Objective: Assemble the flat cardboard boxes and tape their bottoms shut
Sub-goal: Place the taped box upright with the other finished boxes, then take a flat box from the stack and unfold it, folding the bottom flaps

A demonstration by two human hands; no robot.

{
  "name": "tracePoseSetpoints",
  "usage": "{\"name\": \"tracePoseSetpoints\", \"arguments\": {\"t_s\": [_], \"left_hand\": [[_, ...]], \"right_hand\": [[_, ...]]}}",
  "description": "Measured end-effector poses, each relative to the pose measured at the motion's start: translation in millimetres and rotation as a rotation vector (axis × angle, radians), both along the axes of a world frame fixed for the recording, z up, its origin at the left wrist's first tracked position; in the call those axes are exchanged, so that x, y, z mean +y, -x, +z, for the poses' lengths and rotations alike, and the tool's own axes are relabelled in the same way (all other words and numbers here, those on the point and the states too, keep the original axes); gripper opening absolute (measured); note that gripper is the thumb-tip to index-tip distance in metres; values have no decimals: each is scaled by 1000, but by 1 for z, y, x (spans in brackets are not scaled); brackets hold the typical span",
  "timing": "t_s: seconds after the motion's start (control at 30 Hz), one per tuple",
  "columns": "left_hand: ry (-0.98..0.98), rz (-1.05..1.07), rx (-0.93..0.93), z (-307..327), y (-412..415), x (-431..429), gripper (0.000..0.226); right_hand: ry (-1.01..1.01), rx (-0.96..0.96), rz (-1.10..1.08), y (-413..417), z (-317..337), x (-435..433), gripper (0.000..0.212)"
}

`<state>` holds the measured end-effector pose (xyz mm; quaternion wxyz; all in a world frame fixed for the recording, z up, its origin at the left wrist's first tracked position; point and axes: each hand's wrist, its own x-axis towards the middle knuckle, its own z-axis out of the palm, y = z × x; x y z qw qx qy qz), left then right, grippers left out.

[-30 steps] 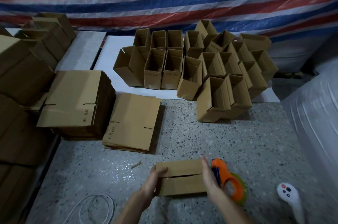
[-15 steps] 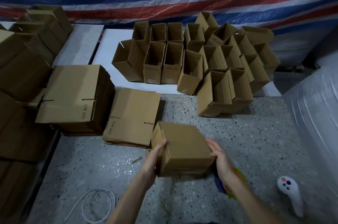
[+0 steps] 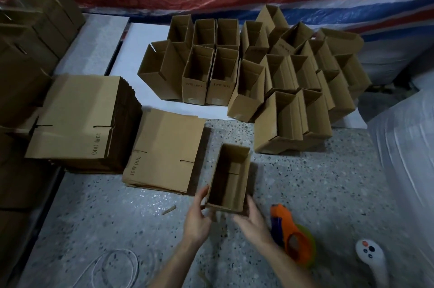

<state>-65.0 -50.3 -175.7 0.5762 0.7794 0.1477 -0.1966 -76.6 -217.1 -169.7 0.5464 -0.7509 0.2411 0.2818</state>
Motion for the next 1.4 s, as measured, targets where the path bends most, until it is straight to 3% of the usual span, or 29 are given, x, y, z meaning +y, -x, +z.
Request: {"name": "tracePoseSetpoints", "arguments": {"t_s": [0.13,0.23,0.33,0.53,0.63,0.8,0.9,1.0,1.07,1.17,1.23,1.4], "left_hand": [[12,-4,91,-2,-24,-12,59],[45,9,97,0,-52,-27,56],[83,3,110,6,-85,-41,60],[56,8,159,7,-147,-67,56],[109,29,211,7,-166,-74,56],[227,-8,224,2,-174,-68,57],[27,-15,138,-2,-167,-58,61],[-580,-100,-67,-11,-144,-35,66],[-750,-95,-45,-18,-128,-12,84],[-857,-123,176,-29,-107,19,115],[-848,-125,279,-31,-95,31,125],[-672,-76,187,-22,-84,46,105]], "right_hand": [[107,-38,-113,-15,-14,3,78],[78,-68,-226,-45,-21,1,79],[42,-39,-377,-80,-28,0,70],[178,6,-476,-135,-38,-5,60],[136,66,-586,-154,-41,-3,66],[52,16,-685,-178,-43,-4,48],[-94,16,-807,-183,-40,-4,57],[-170,17,-895,-175,-37,-5,60],[-170,30,-918,-162,-39,-3,53],[-123,66,-855,-133,-45,-1,38],[-128,82,-800,-112,-48,-2,28],[-152,95,-726,-73,-45,-8,17]]}}
